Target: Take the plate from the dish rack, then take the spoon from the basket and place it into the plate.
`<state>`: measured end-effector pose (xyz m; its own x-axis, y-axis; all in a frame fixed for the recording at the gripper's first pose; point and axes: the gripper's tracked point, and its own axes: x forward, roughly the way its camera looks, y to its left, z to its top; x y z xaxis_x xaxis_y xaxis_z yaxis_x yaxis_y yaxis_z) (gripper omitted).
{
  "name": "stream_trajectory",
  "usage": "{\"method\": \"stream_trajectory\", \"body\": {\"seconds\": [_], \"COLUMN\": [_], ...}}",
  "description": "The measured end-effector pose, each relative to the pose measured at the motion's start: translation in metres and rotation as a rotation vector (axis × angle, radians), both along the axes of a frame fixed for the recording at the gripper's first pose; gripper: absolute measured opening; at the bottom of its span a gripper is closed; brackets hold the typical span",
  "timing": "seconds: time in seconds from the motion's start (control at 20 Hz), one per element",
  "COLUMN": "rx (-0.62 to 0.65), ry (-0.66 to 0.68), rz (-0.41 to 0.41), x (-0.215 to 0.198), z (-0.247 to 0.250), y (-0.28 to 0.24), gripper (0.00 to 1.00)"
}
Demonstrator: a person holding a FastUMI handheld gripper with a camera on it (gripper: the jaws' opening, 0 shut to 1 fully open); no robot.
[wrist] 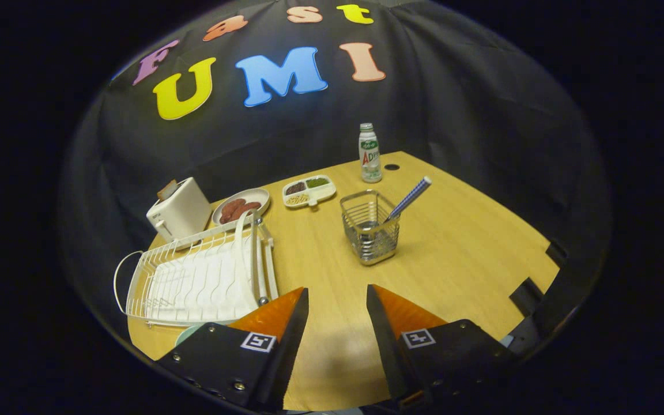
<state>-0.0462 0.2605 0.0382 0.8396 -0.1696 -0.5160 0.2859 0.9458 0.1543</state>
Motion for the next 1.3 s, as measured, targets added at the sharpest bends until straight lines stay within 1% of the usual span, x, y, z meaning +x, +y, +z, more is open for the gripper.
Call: {"method": "stream_trajectory", "body": {"seconds": [0.2,0.35,0.6,0.85,0.95,1.0,1.05,1.1,1.2,1.25,1.3], "rx": [-0.044,-0.031,0.023,0.104,0.138,0.140,0.149,0.143,0.140,0.152,0.180], "ry": [-0.022,-0.026,-0.016,-0.039,-0.044,-0.043,-0.047,-0.043,-0.051,-0.065,-0.101], "rz": [-0.093,-0.156,-0.245,-0.284,-0.278,-0.285,-0.276,-0.282,-0.281,-0.271,-0.243], "x": [0.030,0.049,0.074,0.095,0.102,0.104,0.105,0.108,0.110,0.114,0.118], "z": [0.015,0.015,0.000,-0.009,-0.014,-0.016,-0.015,-0.018,-0.018,-0.016,-0.010], "y": [-0.044,-0.069,-0.098,-0.110,-0.110,-0.112,-0.112,-0.116,-0.118,-0.117,-0.111], "gripper": [0.65,0.65,0.65,0.65,0.65,0.60,0.60,0.48,0.35,0.29,0.21]}}
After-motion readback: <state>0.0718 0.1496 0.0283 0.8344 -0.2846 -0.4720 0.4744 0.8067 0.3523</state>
